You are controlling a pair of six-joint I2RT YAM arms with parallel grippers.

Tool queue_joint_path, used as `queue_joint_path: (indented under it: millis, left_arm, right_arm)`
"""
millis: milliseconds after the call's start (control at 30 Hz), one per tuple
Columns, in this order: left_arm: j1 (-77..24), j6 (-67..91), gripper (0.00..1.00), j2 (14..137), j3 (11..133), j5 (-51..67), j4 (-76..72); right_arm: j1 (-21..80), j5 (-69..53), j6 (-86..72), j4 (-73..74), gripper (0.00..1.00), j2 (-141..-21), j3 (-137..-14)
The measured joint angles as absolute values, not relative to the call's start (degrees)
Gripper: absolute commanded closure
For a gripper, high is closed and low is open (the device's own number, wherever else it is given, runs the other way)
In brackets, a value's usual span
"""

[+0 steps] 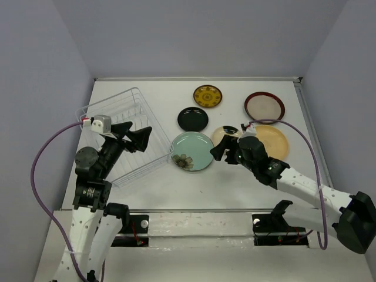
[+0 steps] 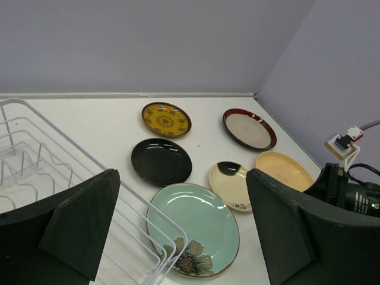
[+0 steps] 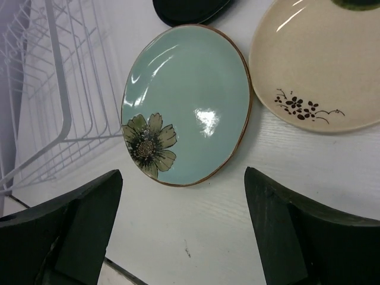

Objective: Load the plates into the dish rack

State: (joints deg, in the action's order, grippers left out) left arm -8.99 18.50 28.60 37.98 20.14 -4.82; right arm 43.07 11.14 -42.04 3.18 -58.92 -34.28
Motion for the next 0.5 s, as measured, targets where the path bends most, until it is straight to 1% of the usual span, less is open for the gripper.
queue_joint_path:
  millis: [100, 267, 500]
  left_arm:
    - [-8.99, 18.31, 0.01, 27.99, 37.98, 21.12, -4.89]
    - [-10.92, 18.7, 0.01, 26.48, 37.98, 22.13, -5.19]
    - [-14.79, 18.7, 0.01, 17.34, 38.33, 22.24, -4.47]
  right_arm:
    - [40.84, 9.17, -43.86, 1.19, 0.09, -59.0, -33.76]
    - [40.16, 7.09, -45.56, -1.17, 0.09, -58.78, -32.82]
    - [38.74, 5.37, -47.64, -3.11, 0.11, -60.29, -29.56]
